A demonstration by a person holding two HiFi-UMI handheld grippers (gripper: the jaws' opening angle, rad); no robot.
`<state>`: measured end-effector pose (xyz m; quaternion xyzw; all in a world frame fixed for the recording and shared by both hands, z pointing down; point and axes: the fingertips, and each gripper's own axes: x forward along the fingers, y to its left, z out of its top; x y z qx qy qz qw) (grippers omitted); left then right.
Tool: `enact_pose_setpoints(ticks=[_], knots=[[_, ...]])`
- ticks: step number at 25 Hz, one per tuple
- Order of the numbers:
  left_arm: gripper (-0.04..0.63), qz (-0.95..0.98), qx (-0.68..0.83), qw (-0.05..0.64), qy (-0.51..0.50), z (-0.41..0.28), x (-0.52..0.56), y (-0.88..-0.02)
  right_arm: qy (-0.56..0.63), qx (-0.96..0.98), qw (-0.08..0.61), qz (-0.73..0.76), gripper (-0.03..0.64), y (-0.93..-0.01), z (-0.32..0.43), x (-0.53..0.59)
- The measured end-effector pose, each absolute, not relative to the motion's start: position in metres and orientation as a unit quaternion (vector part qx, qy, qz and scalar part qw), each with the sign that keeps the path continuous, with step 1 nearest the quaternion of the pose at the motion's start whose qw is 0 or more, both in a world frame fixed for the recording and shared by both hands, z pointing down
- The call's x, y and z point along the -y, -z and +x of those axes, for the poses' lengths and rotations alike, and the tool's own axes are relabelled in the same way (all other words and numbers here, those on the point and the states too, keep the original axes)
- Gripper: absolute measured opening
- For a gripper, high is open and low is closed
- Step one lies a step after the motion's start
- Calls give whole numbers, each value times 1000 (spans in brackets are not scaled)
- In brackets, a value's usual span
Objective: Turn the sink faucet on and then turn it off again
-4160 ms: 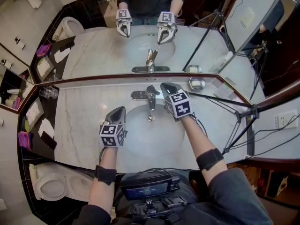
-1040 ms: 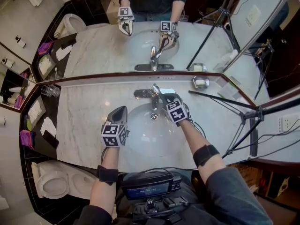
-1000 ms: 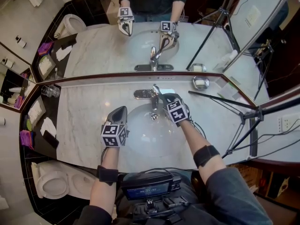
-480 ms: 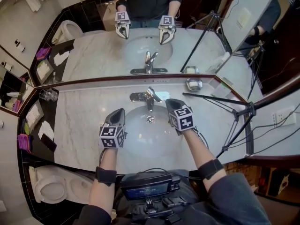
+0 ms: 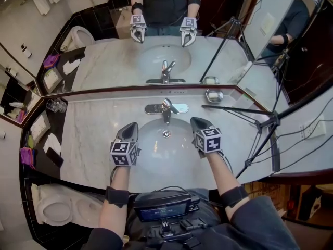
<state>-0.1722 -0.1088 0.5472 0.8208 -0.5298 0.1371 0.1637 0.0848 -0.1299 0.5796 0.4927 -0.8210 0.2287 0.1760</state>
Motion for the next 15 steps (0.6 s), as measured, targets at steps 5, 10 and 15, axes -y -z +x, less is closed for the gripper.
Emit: enact_pose_setpoints(ticks=[5,10,15], knots=[[0,819,535,158,-134,-174,99,-540,-220,821,180,495,15,-576,88,120],[0,820,536,154,-132,-174,87,-535,-216,823,178,494,15,-572,87,112],[0,819,538,153,-127,-174,78,-529,-210,824,184,494,15,-567,87,105]])
